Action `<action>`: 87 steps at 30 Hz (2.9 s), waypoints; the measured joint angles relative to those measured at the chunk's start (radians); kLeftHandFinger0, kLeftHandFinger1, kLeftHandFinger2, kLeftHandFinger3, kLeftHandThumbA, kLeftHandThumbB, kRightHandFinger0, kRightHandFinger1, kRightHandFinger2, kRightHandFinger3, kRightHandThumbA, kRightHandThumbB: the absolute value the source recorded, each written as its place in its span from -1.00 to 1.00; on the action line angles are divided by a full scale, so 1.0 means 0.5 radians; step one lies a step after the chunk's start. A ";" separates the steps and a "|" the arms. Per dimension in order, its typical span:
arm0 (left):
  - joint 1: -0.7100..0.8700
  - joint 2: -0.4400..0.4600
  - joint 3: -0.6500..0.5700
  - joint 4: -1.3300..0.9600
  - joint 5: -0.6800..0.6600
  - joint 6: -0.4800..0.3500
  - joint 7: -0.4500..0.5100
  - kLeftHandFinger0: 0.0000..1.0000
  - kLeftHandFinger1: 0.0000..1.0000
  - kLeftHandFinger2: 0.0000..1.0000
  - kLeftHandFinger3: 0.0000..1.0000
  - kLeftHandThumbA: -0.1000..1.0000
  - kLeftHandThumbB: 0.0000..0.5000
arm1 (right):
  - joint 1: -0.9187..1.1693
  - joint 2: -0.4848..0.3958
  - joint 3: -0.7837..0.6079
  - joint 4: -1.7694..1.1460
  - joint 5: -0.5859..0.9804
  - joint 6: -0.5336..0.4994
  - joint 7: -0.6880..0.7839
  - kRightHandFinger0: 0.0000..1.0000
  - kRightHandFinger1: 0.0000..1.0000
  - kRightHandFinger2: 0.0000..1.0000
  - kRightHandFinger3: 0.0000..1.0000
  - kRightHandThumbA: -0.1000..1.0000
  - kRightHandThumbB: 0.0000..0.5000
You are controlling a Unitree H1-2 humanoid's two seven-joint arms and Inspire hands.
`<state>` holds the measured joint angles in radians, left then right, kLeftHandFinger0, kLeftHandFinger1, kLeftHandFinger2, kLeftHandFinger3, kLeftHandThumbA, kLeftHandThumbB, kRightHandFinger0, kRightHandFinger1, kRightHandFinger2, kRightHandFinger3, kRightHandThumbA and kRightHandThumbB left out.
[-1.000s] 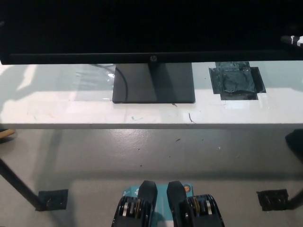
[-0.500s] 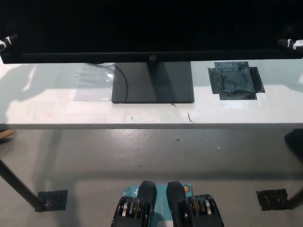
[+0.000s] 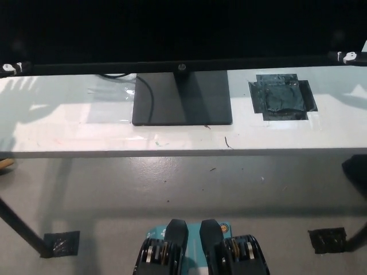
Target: The monitor is placed at the center of the table and the robot uses both its hand to grab the left and right sides of the monitor to tilt the angle of the monitor downwards
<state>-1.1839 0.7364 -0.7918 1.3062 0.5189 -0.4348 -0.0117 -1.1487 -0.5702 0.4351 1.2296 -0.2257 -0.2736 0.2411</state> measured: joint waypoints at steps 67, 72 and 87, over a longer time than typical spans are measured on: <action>0.363 -0.164 0.934 -0.063 -0.107 0.332 0.298 1.00 1.00 1.00 1.00 0.47 0.82 | 0.419 0.007 0.204 -0.402 -0.215 -0.081 -1.279 1.00 1.00 1.00 1.00 0.58 1.00; 0.720 0.035 1.183 -0.377 -0.263 0.283 0.102 1.00 1.00 1.00 1.00 0.33 0.66 | 0.575 -0.271 0.176 -0.677 -0.278 -0.093 -1.073 1.00 1.00 1.00 1.00 0.56 1.00; 1.161 0.412 1.616 -0.798 -0.551 0.281 -0.193 1.00 1.00 1.00 1.00 0.50 0.39 | 0.803 -0.580 0.043 -0.706 -0.518 0.089 -0.923 1.00 1.00 1.00 1.00 1.00 1.00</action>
<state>-0.6033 0.9424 0.0163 0.9072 0.2434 -0.2945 -0.1084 -0.7474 -0.8600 0.4567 0.8766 -0.4847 -0.2290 -0.2206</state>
